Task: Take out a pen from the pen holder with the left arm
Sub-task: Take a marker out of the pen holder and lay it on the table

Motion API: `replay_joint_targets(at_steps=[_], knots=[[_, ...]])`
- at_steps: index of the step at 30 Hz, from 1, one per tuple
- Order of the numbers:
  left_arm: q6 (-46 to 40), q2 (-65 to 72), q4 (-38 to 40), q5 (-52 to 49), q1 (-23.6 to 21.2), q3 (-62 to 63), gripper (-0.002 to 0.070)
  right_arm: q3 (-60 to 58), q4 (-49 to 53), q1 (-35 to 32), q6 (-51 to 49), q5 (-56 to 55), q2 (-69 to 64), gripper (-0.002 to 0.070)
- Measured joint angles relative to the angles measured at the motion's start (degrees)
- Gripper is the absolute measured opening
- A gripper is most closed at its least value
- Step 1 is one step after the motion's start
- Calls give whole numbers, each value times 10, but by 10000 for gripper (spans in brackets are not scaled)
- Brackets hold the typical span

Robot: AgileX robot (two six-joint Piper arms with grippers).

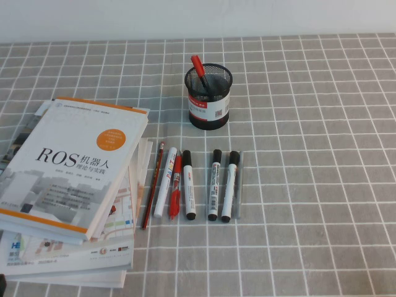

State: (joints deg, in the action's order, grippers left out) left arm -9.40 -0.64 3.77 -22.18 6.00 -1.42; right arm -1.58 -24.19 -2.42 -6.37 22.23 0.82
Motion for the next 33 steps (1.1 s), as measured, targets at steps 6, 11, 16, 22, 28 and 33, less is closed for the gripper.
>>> replay_joint_targets(at_steps=[6,11,16,22,28,33], knots=[[0,0,0,0,0,0,-4,0,0,0,0,0,0,-13],[0,0,0,0,0,0,-4,0,0,0,0,0,0,-13],[0,0,0,0,0,0,-4,0,0,0,0,0,0,-13],[0,0,10,0,0,0,-4,0,0,0,0,0,0,-13],[0,0,41,8,0,0,-4,0,0,0,0,0,0,-13],[0,0,86,43,0,0,-4,0,0,0,0,0,0,-13]])
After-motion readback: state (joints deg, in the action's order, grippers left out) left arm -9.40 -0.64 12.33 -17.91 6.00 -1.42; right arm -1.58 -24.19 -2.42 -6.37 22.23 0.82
